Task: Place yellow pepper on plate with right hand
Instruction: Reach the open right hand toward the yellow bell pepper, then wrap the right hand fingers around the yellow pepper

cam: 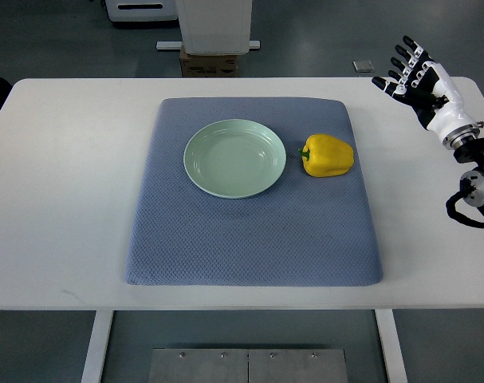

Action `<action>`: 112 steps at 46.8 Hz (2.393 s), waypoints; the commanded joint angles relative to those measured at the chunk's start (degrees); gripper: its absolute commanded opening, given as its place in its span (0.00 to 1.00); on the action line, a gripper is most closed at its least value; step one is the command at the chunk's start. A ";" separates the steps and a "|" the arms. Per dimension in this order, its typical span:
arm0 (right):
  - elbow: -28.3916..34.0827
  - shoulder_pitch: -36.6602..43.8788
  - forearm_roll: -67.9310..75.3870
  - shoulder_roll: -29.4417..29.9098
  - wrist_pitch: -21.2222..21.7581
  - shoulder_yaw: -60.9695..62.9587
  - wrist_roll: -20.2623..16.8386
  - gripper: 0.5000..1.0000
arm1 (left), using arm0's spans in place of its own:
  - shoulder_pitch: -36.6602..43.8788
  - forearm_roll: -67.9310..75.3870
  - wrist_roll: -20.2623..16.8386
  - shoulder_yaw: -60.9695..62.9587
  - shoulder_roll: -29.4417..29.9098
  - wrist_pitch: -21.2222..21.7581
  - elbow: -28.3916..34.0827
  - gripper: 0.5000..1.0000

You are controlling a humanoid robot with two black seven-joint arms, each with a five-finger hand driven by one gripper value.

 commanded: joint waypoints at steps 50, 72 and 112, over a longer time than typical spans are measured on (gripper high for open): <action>21.38 19.27 -25.07 -10.73 -11.67 -39.07 2.19 1.00 | -0.04 0.01 0.00 0.00 0.00 -0.02 0.00 1.00; 13.03 18.75 -24.28 -2.55 -14.48 -45.67 1.20 1.00 | -0.04 0.01 0.00 0.00 0.00 -0.02 0.00 1.00; 3.80 15.41 -24.28 1.84 -14.48 -47.95 -0.65 0.90 | 0.05 0.01 0.00 0.00 0.00 -0.02 0.00 1.00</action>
